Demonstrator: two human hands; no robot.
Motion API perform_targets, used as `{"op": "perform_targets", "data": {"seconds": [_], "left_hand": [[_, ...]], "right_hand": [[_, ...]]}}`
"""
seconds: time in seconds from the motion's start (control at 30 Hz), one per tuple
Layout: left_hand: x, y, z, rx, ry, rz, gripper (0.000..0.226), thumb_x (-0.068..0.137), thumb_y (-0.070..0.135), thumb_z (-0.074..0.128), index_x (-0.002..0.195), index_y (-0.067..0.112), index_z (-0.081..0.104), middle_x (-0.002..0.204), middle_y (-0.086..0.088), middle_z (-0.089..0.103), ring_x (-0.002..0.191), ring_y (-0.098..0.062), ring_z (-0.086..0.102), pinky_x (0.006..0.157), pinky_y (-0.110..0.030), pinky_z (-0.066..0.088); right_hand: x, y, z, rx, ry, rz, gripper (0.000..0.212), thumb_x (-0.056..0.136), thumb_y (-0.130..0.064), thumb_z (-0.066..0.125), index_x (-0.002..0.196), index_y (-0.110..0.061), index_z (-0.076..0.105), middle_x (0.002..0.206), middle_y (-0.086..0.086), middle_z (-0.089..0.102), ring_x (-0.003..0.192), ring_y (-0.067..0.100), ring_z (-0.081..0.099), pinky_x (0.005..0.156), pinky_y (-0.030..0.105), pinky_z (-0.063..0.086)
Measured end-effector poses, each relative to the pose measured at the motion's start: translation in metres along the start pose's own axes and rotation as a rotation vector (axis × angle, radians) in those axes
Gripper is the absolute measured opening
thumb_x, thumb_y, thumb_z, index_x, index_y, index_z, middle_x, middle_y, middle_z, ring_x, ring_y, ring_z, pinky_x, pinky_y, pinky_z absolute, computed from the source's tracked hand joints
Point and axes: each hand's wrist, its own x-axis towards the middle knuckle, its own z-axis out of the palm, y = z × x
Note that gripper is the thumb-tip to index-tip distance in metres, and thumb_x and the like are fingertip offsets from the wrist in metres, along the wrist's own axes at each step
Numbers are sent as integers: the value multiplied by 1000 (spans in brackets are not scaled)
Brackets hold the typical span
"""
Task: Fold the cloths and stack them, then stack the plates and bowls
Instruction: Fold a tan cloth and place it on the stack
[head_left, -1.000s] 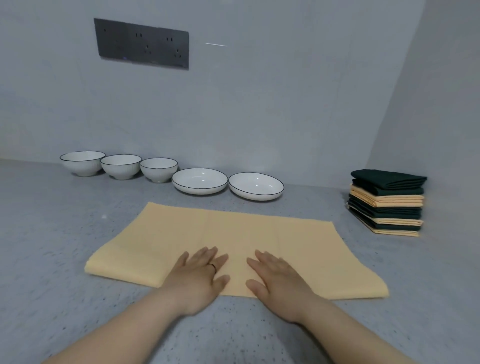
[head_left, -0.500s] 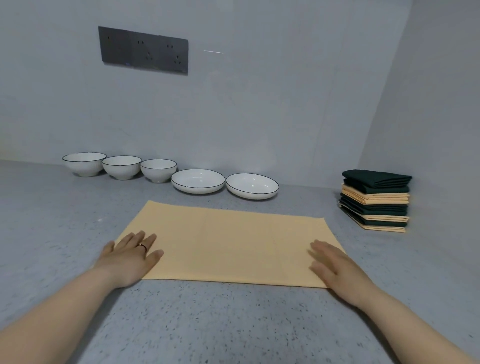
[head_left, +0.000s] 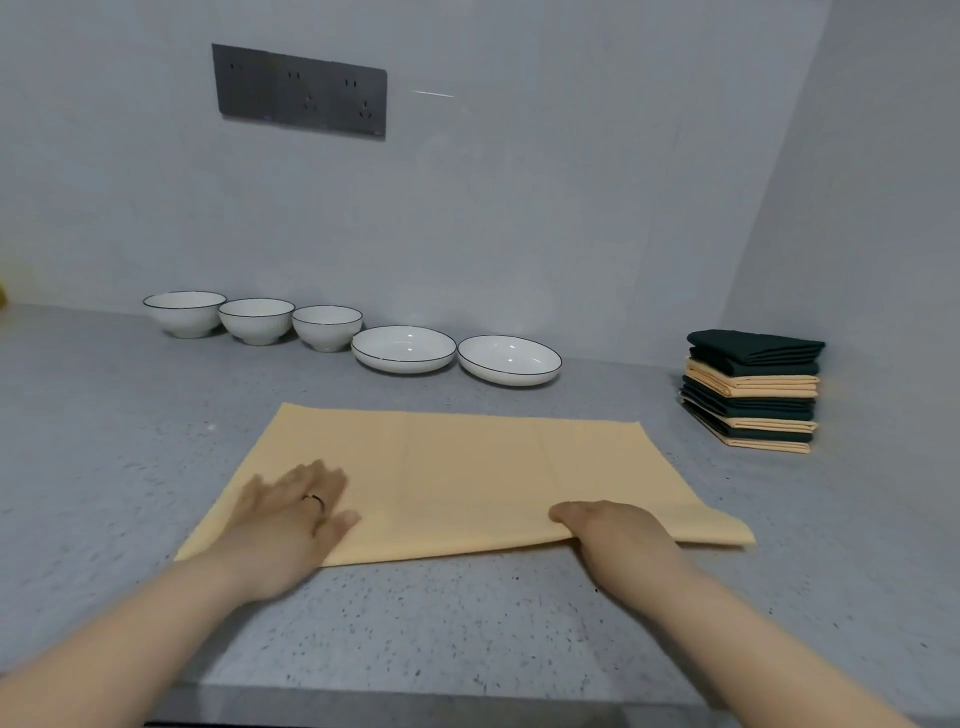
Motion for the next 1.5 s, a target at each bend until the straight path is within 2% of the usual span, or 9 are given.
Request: {"op": "perform_targets", "data": {"seconds": [0.1, 0.27, 0.33, 0.5, 0.67, 0.77, 0.9, 1.1, 1.5], "left_hand": [[-19, 31, 3, -64, 29, 263, 130, 36, 94, -20, 148, 30, 2, 151, 20, -4, 144, -3, -3, 111, -19, -4], [-21, 49, 10, 86, 249, 406, 61, 85, 45, 38, 143, 23, 33, 149, 6, 34, 134, -4, 34, 108, -13, 22], [-27, 48, -2, 107, 243, 404, 48, 60, 38, 78, 106, 27, 69, 108, 11, 68, 95, -1, 65, 77, -8, 47], [-26, 33, -8, 76, 25, 332, 37, 95, 17, 33, 128, 27, 49, 135, 9, 49, 123, -13, 46, 101, -21, 37], [1, 16, -46, -134, -255, 295, 15, 96, 18, 41, 99, 26, 53, 99, 12, 56, 103, -12, 51, 78, -11, 38], [28, 17, -59, -128, -130, 210, 19, 93, 14, 43, 90, 31, 48, 95, 12, 51, 99, -12, 49, 77, -15, 38], [60, 26, -56, -57, 51, 42, 38, 88, 5, 39, 119, 20, 54, 122, 1, 55, 112, -19, 51, 80, -24, 40], [93, 28, -39, -65, 113, -40, 36, 93, 9, 34, 123, 20, 52, 127, -1, 53, 116, -20, 50, 85, -26, 40], [126, 10, -15, -139, 206, -37, 32, 94, 16, 39, 119, 27, 56, 122, 5, 58, 113, -14, 52, 86, -23, 42]], "right_hand": [[-4, 3, -2, 77, 21, 15, 54, 89, 3, 34, 138, -18, 36, 136, 5, 50, 121, 25, 49, 97, 31, 41], [-19, 11, -9, 217, 10, 5, 49, 93, -7, 32, 138, -26, 37, 138, -1, 49, 124, 20, 45, 96, 24, 37], [-28, 18, -10, 250, -14, 7, 50, 93, -7, 32, 137, -28, 38, 138, -2, 49, 125, 17, 45, 97, 21, 35], [-49, 33, -24, 347, -120, -3, 37, 91, -9, 37, 112, -36, 51, 118, -6, 60, 106, 10, 53, 85, 16, 38], [-39, 58, -50, 433, -40, 89, 29, 89, -13, 52, 73, -37, 45, 83, -17, 55, 77, -2, 49, 69, 10, 37], [-16, 69, -53, 466, 4, 137, 20, 90, -14, 54, 77, -29, 53, 84, -20, 54, 82, 0, 50, 67, 6, 35], [19, 73, -45, 406, 7, 204, 17, 92, -15, 48, 79, -25, 53, 84, -12, 54, 84, 9, 48, 62, 8, 33], [55, 75, -30, 286, -56, 284, 21, 96, -17, 39, 104, -17, 58, 120, 1, 58, 109, 18, 51, 86, 25, 39], [84, 77, 3, 228, 80, 353, 26, 94, -20, 42, 112, -24, 61, 114, -4, 64, 104, 15, 56, 83, 25, 44]]}}
